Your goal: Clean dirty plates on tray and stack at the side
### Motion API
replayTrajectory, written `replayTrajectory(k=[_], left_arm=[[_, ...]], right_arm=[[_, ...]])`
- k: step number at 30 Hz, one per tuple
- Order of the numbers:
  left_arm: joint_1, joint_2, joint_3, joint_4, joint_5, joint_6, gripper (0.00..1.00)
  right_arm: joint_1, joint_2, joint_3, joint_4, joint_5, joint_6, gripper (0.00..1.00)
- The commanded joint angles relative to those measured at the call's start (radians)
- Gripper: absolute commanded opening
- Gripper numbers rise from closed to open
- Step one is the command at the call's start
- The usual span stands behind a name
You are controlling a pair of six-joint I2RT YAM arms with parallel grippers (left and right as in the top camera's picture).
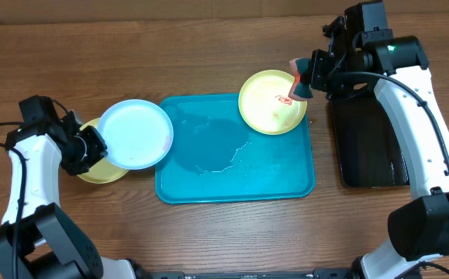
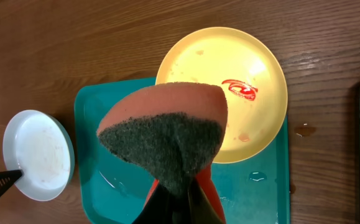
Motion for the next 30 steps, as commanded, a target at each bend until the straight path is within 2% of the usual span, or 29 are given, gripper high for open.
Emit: replayTrajectory(k=[1,17,20,22,25,30], left_arm=[[0.004,0.04,-0.006,0.008,0.047,0.022,0.04],[0.004,0.061,-0.006,0.023,0.027,0.023,0.04],[0.004,0.066,-0.006,0.027,-0.003,0.022,0.04],[0.008,0.066,-0.006,0.026,-0.084,0.014,0.04],[0.05,0.066,-0.006,0.018,-0.084,-0.038,0.04],[0.107,0.066,-0.006,0.016,-0.088,-0.058,0.04]], right_arm=[[0.002,-0.024,0.011,0.003,-0.001,-0.006,0.04],[0.002,-0.023,0.01,-0.003,-0.001,-0.007,0.04],[0.002,-0.023,0.011,-0.004,-0.001,-0.007,0.04],[0.002,-0.023,0.01,-0.004,-0.001,-0.007,0.04],[0.002,-0.024,0.01,-0.007,-0.001,-0.007,0.04],[0.002,-0.023,0.01,-0.007,-0.001,-0.006,0.04]])
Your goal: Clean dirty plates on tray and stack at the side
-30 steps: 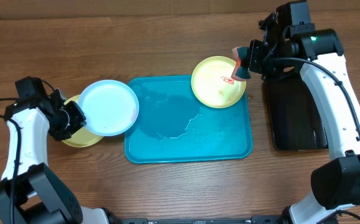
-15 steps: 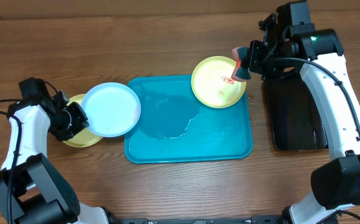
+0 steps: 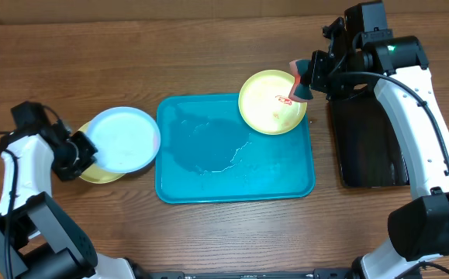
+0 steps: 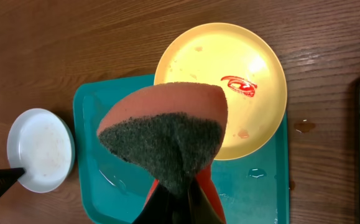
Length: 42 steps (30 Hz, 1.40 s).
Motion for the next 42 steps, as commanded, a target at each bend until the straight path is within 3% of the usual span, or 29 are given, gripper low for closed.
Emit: replayTrajectory(k=[1,12,39,40,42], left_arm=[[0.036,0.009,-0.006,-0.006,-0.023,-0.026,0.04],[0.045,0.019,-0.026,0.013,-0.139,-0.096,0.04],[0.045,0.021,-0.053,0.028,-0.292,-0.107,0.04],[0.045,0.021,-0.053,0.028,-0.292,-0.107,0.05],[0.045,0.021,-0.053,0.029,-0.289,-0.107,0.17]], right_arm=[[0.002,-0.023,0.011,0.005,-0.001,-0.007,0.04],[0.002,-0.023,0.01,0.001,-0.001,-0.007,0.04],[0.002,-0.023,0.01,-0.002,0.0,-0.007,0.04],[0.002,-0.023,0.01,-0.002,0.0,-0.007,0.04],[0.002,-0.023,0.01,-0.002,0.0,-0.007,0.04]])
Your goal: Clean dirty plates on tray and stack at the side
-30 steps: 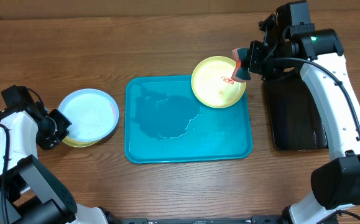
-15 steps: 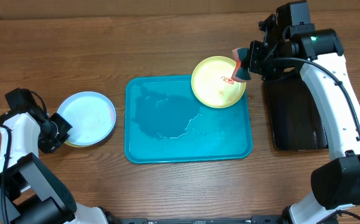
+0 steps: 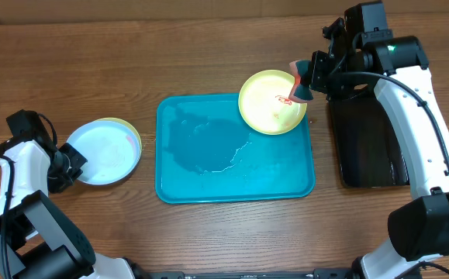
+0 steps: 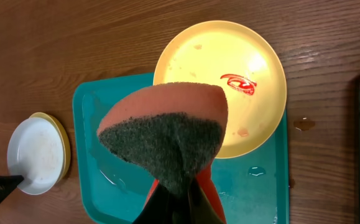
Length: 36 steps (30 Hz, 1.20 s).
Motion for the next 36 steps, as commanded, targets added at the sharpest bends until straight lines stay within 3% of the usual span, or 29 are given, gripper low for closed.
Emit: replayTrajectory(k=[1,2,4,7,15,21,28,36], left_arm=[[0.003,0.012,-0.011,-0.002,-0.031,-0.018,0.28],[0.002,0.012,-0.011,-0.002,-0.023,-0.017,0.41],[0.003,0.011,-0.01,0.001,0.001,-0.015,0.55],[0.003,0.011,0.005,-0.004,0.047,0.0,0.64],[-0.005,0.01,0.164,-0.102,0.249,0.128,0.66],[-0.093,0.01,0.277,-0.177,0.323,0.198,0.66],[-0.31,0.011,0.315,-0.164,0.323,0.188,0.68],[-0.572,0.011,0.315,-0.019,0.322,0.026,0.76]], right_arm=[[0.002,-0.023,0.01,0.005,-0.001,-0.007,0.04],[0.002,-0.023,0.01,0.005,-0.001,-0.007,0.04],[0.002,-0.023,0.01,0.005,-0.001,-0.007,0.04],[0.002,-0.023,0.01,0.005,-0.001,-0.007,0.04],[0.002,-0.023,0.011,0.005,-0.001,-0.007,0.04],[0.002,-0.023,0.01,0.006,-0.001,-0.007,0.04],[0.002,-0.023,0.01,0.004,0.022,-0.007,0.04],[0.0,-0.023,0.011,0.004,0.029,-0.007,0.04]])
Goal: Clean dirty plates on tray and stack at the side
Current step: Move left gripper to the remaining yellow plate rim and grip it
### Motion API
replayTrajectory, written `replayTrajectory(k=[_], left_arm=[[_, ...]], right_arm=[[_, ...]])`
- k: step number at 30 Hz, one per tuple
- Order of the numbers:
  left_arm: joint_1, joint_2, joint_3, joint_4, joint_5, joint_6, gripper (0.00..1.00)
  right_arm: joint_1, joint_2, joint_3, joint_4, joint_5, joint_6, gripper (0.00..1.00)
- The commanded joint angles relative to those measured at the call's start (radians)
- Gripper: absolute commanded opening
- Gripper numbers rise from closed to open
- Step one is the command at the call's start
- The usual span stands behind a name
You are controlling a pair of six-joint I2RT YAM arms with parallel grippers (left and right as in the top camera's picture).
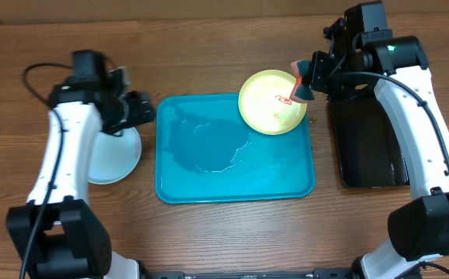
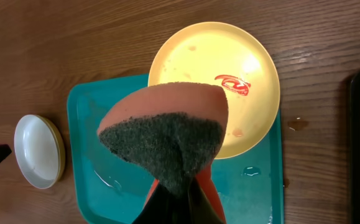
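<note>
A yellow plate with a red smear lies on the far right corner of the teal tray, overhanging its rim. My right gripper hovers over that plate's right edge, shut on an orange sponge with its dark scouring face forward. A white plate rests on a yellow one on the wood left of the tray. My left gripper is raised over the tray's far left edge, nothing in it, and its arm hides part of the white plate.
Water is pooled on the tray floor. A black mat lies on the table right of the tray, under the right arm. A few drops mark the wood by the tray's right rim.
My left gripper was down at the white plate's left rim; now it is up by the tray's far left corner, and the plate stays on the yellow one. The right gripper with the sponge barely moved.
The left gripper first held the white plate over the tray's left edge, above a yellow plate. It was then further left each moment, ending laid on the yellow plate. Now the plate is let go and the left arm is near the tray. The right arm stayed with the sponge.
</note>
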Motion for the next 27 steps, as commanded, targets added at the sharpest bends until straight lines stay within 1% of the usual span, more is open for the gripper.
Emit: replayTrajectory(k=[1,2,6,9,10,15,17,21,25,27], left_arm=[[-0.096,0.009,0.024,0.05,0.012,-0.103,0.76],[-0.14,0.014,0.024,0.087,0.011,-0.139,0.77],[-0.21,0.057,0.029,0.148,0.013,-0.214,0.79],[-0.247,0.108,0.055,0.181,0.063,-0.224,0.79],[-0.263,0.133,0.076,0.189,0.081,-0.224,0.79],[-0.345,0.307,0.241,0.173,0.074,-0.244,0.79],[-0.369,0.385,0.288,0.166,0.055,-0.272,0.74],[-0.388,0.449,0.298,0.201,0.044,-0.28,0.67],[-0.42,0.489,0.298,0.267,0.034,-0.291,0.66],[-0.452,0.509,0.298,0.276,-0.031,-0.291,0.64]], right_arm=[[0.0,-0.023,0.011,0.006,0.009,-0.007,0.04],[-0.003,-0.023,0.011,0.005,0.009,-0.007,0.04],[-0.011,-0.023,0.011,0.003,0.009,-0.007,0.04],[-0.011,-0.023,0.011,0.003,0.009,-0.007,0.04],[-0.011,-0.023,0.011,0.003,0.009,-0.007,0.04],[-0.011,-0.023,0.01,0.002,0.013,-0.007,0.04],[-0.011,-0.023,0.011,-0.004,0.024,-0.007,0.04],[-0.011,-0.023,0.011,-0.005,0.024,-0.007,0.04],[-0.011,-0.023,0.01,0.004,0.024,-0.007,0.04],[-0.011,-0.023,0.01,0.005,0.024,-0.007,0.04]])
